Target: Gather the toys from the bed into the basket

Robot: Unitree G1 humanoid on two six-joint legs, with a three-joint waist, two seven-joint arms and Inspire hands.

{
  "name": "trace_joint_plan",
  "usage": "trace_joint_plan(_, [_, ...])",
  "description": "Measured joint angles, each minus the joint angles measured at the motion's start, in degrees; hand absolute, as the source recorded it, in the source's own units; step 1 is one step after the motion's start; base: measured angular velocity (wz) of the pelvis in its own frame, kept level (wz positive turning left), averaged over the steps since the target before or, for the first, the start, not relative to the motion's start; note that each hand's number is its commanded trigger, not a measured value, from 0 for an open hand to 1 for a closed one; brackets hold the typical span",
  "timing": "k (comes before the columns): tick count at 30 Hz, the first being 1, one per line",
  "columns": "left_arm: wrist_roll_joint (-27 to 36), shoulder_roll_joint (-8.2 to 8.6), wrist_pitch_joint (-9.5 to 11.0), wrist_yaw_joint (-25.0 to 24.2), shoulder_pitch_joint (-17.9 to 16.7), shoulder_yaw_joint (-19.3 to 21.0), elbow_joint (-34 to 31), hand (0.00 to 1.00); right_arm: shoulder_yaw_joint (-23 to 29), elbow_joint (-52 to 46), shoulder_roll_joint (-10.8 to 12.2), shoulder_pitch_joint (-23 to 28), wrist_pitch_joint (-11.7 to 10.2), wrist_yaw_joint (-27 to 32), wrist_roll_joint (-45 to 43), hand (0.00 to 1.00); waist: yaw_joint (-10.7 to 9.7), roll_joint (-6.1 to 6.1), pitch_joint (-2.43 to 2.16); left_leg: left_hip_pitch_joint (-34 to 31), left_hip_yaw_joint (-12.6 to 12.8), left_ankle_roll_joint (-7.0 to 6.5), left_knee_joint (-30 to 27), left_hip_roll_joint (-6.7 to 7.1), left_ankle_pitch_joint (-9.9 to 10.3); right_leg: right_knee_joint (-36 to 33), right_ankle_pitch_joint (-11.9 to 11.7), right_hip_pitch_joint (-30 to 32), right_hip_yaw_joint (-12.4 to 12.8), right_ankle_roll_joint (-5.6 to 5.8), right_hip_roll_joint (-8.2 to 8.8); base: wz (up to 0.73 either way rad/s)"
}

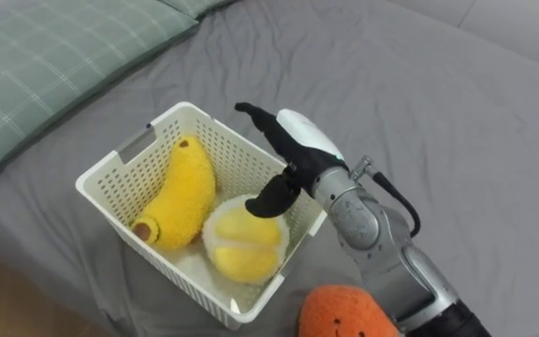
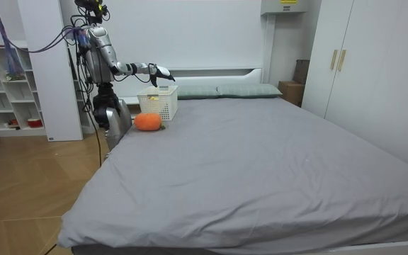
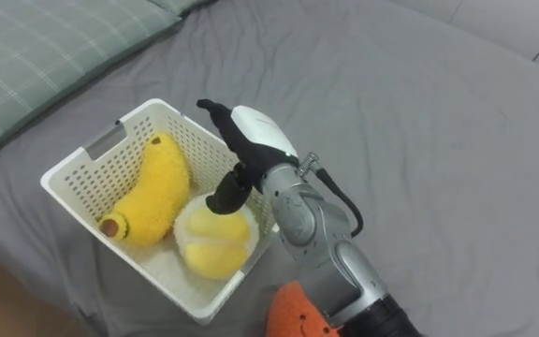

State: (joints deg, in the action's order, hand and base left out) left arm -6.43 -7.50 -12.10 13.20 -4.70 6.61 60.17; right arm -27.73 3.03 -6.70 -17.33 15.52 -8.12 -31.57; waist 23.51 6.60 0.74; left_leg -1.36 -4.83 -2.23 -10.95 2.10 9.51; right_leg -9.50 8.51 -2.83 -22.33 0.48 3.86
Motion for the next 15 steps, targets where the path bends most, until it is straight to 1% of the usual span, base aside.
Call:
trace_joint_plan(3, [0.01, 0.00, 0.17, 0.00, 0.04, 0.01, 0.03, 0.00, 0.68, 0.01, -0.42, -0.01, -0.50, 0.39, 0.01, 0.00, 0.05, 0.03, -0.06, 0.09, 0.04, 0.00, 0.00, 0.00, -0.05, -0.02, 0.00, -0.02, 0.12, 0.00, 0.00, 0.00])
trace_joint_plan(6, [0.00, -0.02, 0.73, 0.00, -0.12, 0.06, 0.12, 0.00, 2.20, 0.01, -0.47, -0.01, -0.99, 1.53, 0.05, 0.00, 0.11, 0.00, -0.03, 0.13, 0.08, -0.01, 0.01, 0.00, -0.06, -0.02, 0.00, -0.08, 0.11, 0.00, 0.00, 0.00])
trace_joint_plan(7, [0.00, -0.09, 0.91, 0.00, -0.18, 0.05, 0.29, 0.00, 2.86, 0.02, -0.52, -0.01, -1.22, 2.21, 0.51, 0.00, 0.04, -0.11, 0.04, 0.19, 0.08, -0.01, 0.01, 0.00, -0.06, -0.03, 0.00, -0.14, 0.12, 0.00, 0.00, 0.00])
trace_joint_plan(8, [0.00, -0.14, 0.94, -0.01, -0.23, 0.05, 0.34, 0.00, 3.24, 0.03, -0.52, -0.01, -1.31, 2.53, 0.90, 0.00, -0.05, -0.03, -0.01, 0.29, 0.08, -0.01, 0.02, 0.00, -0.06, -0.02, 0.00, -0.22, 0.12, 0.00, 0.00, 0.00])
trace_joint_plan(9, [0.00, -0.25, 1.04, -0.09, -0.43, 0.06, 0.56, 0.00, 4.15, 0.44, -0.56, -0.01, -1.89, 3.37, 2.84, 0.00, -0.26, -0.33, 0.20, 0.74, 0.17, -0.01, 0.11, 0.00, -0.06, -0.02, 0.00, -0.56, 0.16, 0.00, -0.01, 0.00])
trace_joint_plan(10, [0.05, -0.26, 1.10, -0.18, -0.86, 0.37, 0.57, 0.00, 4.95, 0.99, -0.79, 0.01, -2.35, 4.07, 5.04, 0.00, -0.73, -0.26, 0.17, 1.43, 0.24, -0.01, 0.21, -0.01, -0.06, 0.02, 0.00, -1.12, 0.43, 0.00, 0.00, -0.03])
trace_joint_plan(11, [0.00, -0.25, 1.16, -0.18, -1.17, 0.66, 0.57, 0.00, 5.24, 1.08, -0.97, 0.04, -2.38, 4.28, 5.77, 0.00, -1.03, -0.40, 0.27, 1.71, 0.32, -0.05, 0.29, -0.02, -0.09, 0.03, 0.00, -1.30, 0.55, 0.00, 0.00, -0.06])
trace_joint_plan(13, [-0.07, -0.22, 1.25, -0.18, -2.28, 3.01, 0.58, 0.00, 7.02, 0.90, -2.40, 0.27, -3.44, 4.33, 7.06, 0.00, -2.73, -0.28, 0.22, 1.78, 0.74, -0.06, 0.55, -0.07, -0.09, 0.01, 0.00, -1.29, 1.14, 0.01, -0.01, -0.08])
trace_joint_plan(14, [0.01, -0.19, 1.27, -0.14, -2.52, 3.56, 0.66, 0.00, 7.48, 0.71, -2.93, 0.29, -3.49, 4.35, 7.21, 0.00, -2.98, -0.29, 0.22, 1.79, 1.04, -0.06, 0.55, -0.14, -0.09, -0.10, 0.00, -1.17, 1.49, 0.00, -0.01, -0.22])
trace_joint_plan(15, [0.02, -0.20, 1.28, -0.02, -2.65, 4.58, 1.40, 0.00, 8.84, 0.61, -3.82, 0.55, -3.73, 4.53, 7.47, 0.00, -3.34, -0.28, 0.21, 2.08, 1.90, -0.08, 0.61, -0.31, -0.05, -0.13, -0.01, -1.08, 2.35, -0.01, -0.08, -0.31])
